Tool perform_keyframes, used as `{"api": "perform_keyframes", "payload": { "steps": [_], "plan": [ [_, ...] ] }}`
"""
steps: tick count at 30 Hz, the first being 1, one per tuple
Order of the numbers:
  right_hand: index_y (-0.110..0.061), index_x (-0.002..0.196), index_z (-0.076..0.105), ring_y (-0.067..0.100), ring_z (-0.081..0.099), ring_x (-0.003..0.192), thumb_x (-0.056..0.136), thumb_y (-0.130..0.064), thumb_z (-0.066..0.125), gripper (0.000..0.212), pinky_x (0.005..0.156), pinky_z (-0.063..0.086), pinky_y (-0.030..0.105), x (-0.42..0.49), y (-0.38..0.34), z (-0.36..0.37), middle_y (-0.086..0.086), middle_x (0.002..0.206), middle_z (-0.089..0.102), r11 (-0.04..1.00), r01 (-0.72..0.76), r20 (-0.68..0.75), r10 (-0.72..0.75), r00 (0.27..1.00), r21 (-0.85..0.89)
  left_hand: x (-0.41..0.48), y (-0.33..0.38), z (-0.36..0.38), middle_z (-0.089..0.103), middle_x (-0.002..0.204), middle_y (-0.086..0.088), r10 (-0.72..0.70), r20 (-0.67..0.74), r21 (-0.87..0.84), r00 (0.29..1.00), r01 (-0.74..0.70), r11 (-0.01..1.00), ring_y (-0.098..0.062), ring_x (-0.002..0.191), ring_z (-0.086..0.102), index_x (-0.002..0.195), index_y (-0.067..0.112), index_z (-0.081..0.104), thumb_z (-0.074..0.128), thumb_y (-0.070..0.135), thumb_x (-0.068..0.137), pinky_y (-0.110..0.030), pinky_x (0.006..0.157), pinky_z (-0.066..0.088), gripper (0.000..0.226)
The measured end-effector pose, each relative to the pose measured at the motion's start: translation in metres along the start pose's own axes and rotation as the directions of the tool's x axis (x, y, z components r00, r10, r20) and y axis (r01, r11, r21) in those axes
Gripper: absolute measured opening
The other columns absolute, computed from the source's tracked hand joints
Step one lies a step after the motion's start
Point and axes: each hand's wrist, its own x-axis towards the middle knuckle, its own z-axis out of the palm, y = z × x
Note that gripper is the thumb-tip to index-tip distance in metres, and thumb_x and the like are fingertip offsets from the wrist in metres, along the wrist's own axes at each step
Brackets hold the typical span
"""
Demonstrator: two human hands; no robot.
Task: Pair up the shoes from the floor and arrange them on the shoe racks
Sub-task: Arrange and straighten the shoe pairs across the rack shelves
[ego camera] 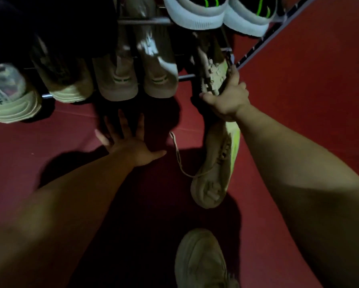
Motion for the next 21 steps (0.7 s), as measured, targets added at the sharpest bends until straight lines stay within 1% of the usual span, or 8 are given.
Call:
{"api": "perform_keyframes", "payload": {
  "steps": [3, 7, 9, 11, 14, 17, 19, 21],
  "plan": [
    [-0.027, 0.151, -0.003, 0.037, 0.028, 0.134, 0.072, -0.052, 0.072, 0.112, 0.109, 0.031, 0.043, -0.038, 0.029, -0.01, 0.02, 0.146, 0.027, 1.0, 0.007, 0.051, -0.008, 0.999, 0.011, -0.004, -0.007, 0.005, -0.036, 0.149, -0.012, 0.067, -0.083, 0.003, 0.994, -0.067, 0.998, -0.044, 0.135, -0.031, 0.142, 0.037, -0.027, 0.046, 0.082, 0.07, -0.067, 0.104, -0.012, 0.112],
    [-0.028, 0.15, 0.001, 0.035, 0.027, 0.134, 0.069, -0.046, 0.077, 0.113, 0.109, 0.027, 0.04, -0.087, 0.06, -0.019, 0.018, 0.144, 0.03, 0.996, 0.063, 0.069, -0.058, 0.996, -0.066, -0.014, -0.023, 0.005, -0.026, 0.154, -0.011, 0.162, -0.155, 0.008, 0.974, -0.163, 0.987, -0.038, 0.14, -0.024, 0.143, 0.035, -0.026, 0.052, 0.073, 0.075, -0.06, 0.11, -0.009, 0.11],
    [-0.028, 0.15, 0.004, 0.035, 0.027, 0.133, 0.067, -0.041, 0.08, 0.113, 0.109, 0.026, 0.04, -0.105, 0.068, -0.023, 0.017, 0.142, 0.032, 0.982, 0.135, 0.12, -0.119, 0.986, -0.131, -0.02, -0.028, 0.001, -0.024, 0.155, -0.011, 0.224, -0.165, -0.002, 0.961, -0.227, 0.974, -0.037, 0.141, -0.022, 0.143, 0.035, -0.025, 0.056, 0.07, 0.074, -0.056, 0.112, -0.009, 0.112],
    [-0.027, 0.15, 0.009, 0.036, 0.032, 0.128, 0.063, -0.044, 0.08, 0.114, 0.106, 0.027, 0.04, -0.118, 0.071, -0.024, 0.018, 0.136, 0.036, 0.94, 0.26, 0.184, -0.221, 0.958, -0.22, -0.025, -0.031, -0.002, -0.023, 0.155, -0.012, 0.308, -0.21, 0.023, 0.928, -0.31, 0.95, -0.035, 0.142, -0.021, 0.144, 0.033, -0.024, 0.06, 0.069, 0.072, -0.052, 0.114, -0.008, 0.117],
    [-0.025, 0.15, 0.015, 0.035, 0.036, 0.127, 0.055, -0.055, 0.075, 0.116, 0.106, 0.028, 0.043, -0.127, 0.061, -0.017, 0.016, 0.137, 0.038, 0.793, 0.51, 0.313, -0.417, 0.854, -0.335, -0.032, -0.039, -0.006, -0.024, 0.155, -0.012, 0.479, -0.252, 0.081, 0.841, -0.475, 0.876, -0.032, 0.142, -0.021, 0.144, 0.032, -0.025, 0.067, 0.069, 0.065, -0.05, 0.115, -0.008, 0.126],
    [-0.025, 0.147, 0.016, 0.037, 0.04, 0.126, 0.057, -0.048, 0.081, 0.113, 0.104, 0.031, 0.049, -0.125, 0.04, 0.003, 0.019, 0.139, 0.04, 0.503, 0.749, 0.437, -0.61, 0.661, -0.431, -0.041, -0.052, -0.008, -0.027, 0.153, -0.01, 0.645, -0.176, 0.209, 0.743, -0.612, 0.762, -0.028, 0.142, -0.02, 0.136, 0.035, -0.034, 0.054, 0.082, 0.052, -0.048, 0.116, -0.007, 0.13],
    [-0.025, 0.143, 0.017, 0.042, 0.043, 0.125, 0.057, -0.042, 0.082, 0.109, 0.102, 0.032, 0.053, -0.12, 0.025, 0.013, 0.023, 0.139, 0.041, 0.355, 0.806, 0.458, -0.683, 0.569, -0.473, -0.045, -0.061, -0.003, -0.02, 0.155, -0.01, 0.711, -0.093, 0.28, 0.697, -0.667, 0.691, -0.029, 0.144, -0.01, 0.136, 0.037, -0.032, 0.06, 0.078, 0.055, -0.044, 0.118, 0.001, 0.129],
    [-0.027, 0.147, 0.014, 0.04, 0.032, 0.135, 0.061, -0.03, 0.078, 0.107, 0.11, 0.018, 0.054, -0.115, 0.013, 0.017, 0.02, 0.148, 0.032, 0.297, 0.791, 0.467, -0.677, 0.569, -0.535, -0.047, -0.069, 0.003, -0.003, 0.157, -0.01, 0.71, -0.084, 0.21, 0.7, -0.684, 0.699, -0.031, 0.143, 0.009, 0.141, 0.037, -0.024, 0.069, 0.063, 0.066, -0.042, 0.117, 0.018, 0.122]
  ]
}}
